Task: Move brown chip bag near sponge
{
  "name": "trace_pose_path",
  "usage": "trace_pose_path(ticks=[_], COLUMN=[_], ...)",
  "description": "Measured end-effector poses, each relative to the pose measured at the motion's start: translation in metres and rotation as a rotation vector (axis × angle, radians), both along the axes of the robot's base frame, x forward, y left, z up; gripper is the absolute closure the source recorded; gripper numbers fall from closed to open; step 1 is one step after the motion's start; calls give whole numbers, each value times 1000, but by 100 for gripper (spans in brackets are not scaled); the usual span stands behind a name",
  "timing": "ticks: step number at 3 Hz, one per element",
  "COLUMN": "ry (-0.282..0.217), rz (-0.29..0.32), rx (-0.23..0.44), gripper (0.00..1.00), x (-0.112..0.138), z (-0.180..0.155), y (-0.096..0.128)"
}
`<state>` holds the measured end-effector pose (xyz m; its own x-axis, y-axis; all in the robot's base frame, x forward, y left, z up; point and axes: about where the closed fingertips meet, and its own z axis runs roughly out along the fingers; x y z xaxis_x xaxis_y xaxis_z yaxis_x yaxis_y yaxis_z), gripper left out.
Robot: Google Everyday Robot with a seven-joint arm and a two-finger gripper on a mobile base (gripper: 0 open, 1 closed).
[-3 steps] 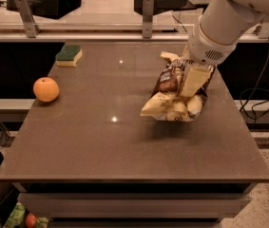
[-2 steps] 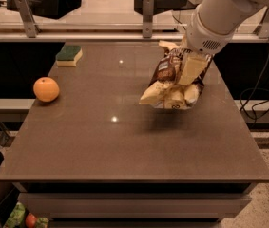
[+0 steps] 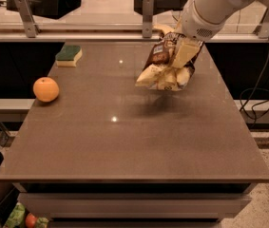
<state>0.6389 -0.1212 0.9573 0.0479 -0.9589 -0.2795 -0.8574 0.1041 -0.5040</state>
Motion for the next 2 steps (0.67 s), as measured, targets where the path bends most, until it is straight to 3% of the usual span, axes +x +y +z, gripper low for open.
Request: trace_pose_path(ticks=[1, 2], ry=[-88, -145], rz=[35, 77], rx=[65, 97], gripper=[100, 100], x=[25, 48], z=[1, 6], y=[12, 31])
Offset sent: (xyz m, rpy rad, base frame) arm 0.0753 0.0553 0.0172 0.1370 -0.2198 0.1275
